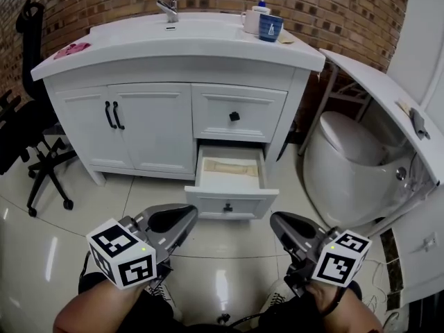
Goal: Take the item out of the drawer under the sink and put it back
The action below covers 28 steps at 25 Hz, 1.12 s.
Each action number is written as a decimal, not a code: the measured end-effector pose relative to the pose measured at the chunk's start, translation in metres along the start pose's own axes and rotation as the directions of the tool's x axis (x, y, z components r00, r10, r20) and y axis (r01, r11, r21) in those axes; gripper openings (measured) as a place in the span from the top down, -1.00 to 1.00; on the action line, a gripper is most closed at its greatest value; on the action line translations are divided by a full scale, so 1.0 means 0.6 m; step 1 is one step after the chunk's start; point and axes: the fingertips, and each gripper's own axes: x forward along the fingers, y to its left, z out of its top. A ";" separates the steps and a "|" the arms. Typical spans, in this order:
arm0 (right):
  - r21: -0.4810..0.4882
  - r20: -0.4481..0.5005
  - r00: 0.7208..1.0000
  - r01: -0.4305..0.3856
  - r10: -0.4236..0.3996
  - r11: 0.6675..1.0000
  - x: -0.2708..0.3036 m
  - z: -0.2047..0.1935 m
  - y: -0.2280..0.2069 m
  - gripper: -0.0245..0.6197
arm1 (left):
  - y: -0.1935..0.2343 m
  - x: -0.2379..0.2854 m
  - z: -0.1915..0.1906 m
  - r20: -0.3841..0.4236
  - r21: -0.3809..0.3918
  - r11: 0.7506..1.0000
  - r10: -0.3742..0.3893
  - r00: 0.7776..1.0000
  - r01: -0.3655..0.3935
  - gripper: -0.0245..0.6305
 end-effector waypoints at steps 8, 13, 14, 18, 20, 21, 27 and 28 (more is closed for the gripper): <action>-0.006 -0.014 1.000 0.020 -0.021 1.000 0.004 -0.004 0.001 0.91 | -0.004 0.000 0.000 0.008 -0.019 1.000 -0.024 1.000 0.025 0.91; 0.002 -0.018 0.999 0.033 -0.033 0.999 0.003 -0.007 -0.005 0.91 | -0.011 0.008 0.001 0.004 -0.014 0.999 -0.044 0.999 0.044 0.91; 0.002 -0.019 0.999 0.032 -0.032 0.999 0.003 -0.008 -0.005 0.91 | -0.013 0.010 0.000 0.002 -0.013 0.999 -0.046 0.999 0.046 0.91; 0.003 -0.024 0.999 0.027 -0.026 1.000 0.003 -0.010 -0.005 0.91 | -0.014 0.014 -0.003 -0.004 -0.015 0.999 -0.047 0.999 0.047 0.91; 0.005 -0.026 0.999 0.025 -0.024 1.000 0.003 -0.010 -0.005 0.91 | -0.012 0.015 -0.005 -0.008 -0.015 0.999 -0.042 0.999 0.042 0.91; 0.006 -0.026 0.999 0.024 -0.024 1.000 0.002 -0.010 -0.005 0.91 | -0.012 0.016 -0.006 -0.010 -0.016 0.999 -0.041 0.999 0.041 0.91; 0.017 -0.029 0.999 0.013 -0.013 1.000 0.003 -0.011 -0.002 0.91 | -0.012 0.018 -0.009 -0.017 -0.019 0.999 -0.043 0.999 0.043 0.91; 0.027 -0.029 1.000 0.008 -0.007 1.000 0.003 -0.011 -0.001 0.91 | -0.012 0.018 -0.009 -0.017 -0.019 0.999 -0.043 0.999 0.042 0.91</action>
